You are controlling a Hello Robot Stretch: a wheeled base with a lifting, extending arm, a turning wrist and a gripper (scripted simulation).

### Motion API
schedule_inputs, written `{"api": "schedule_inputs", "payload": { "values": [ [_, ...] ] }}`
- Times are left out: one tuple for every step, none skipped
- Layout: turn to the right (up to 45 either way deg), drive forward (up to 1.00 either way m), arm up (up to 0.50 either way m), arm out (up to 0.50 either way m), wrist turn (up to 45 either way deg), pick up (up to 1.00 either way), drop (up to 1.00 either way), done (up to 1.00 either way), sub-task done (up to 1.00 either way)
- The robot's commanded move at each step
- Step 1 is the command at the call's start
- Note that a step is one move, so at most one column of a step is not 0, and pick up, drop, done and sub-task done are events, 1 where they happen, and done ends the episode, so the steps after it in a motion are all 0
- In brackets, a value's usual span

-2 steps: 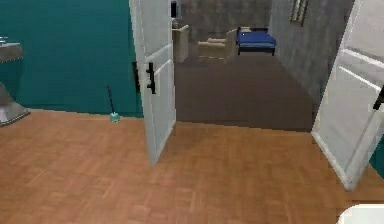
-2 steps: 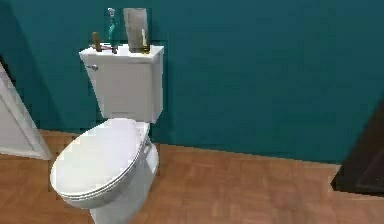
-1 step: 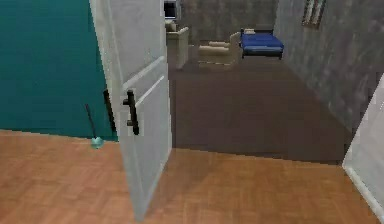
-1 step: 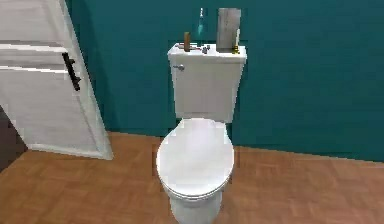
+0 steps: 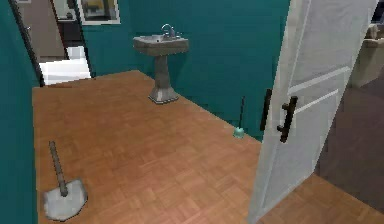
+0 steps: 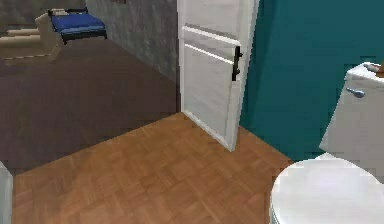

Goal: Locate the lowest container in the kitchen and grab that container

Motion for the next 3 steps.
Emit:
{"api": "schedule_inputs", "payload": {
  "values": [
    [-15.0, 0.00, 0.00, 0.00, 0.0, 0.00, 0.00, 0.00, 0.00],
    [0.0, 0.35, 0.00, 0.00, 0.0, 0.00, 0.00, 0.00, 0.00],
    [-15.0, 0.00, 0.00, 0.00, 0.0, 0.00, 0.00, 0.00, 0.00]
  ]
}}
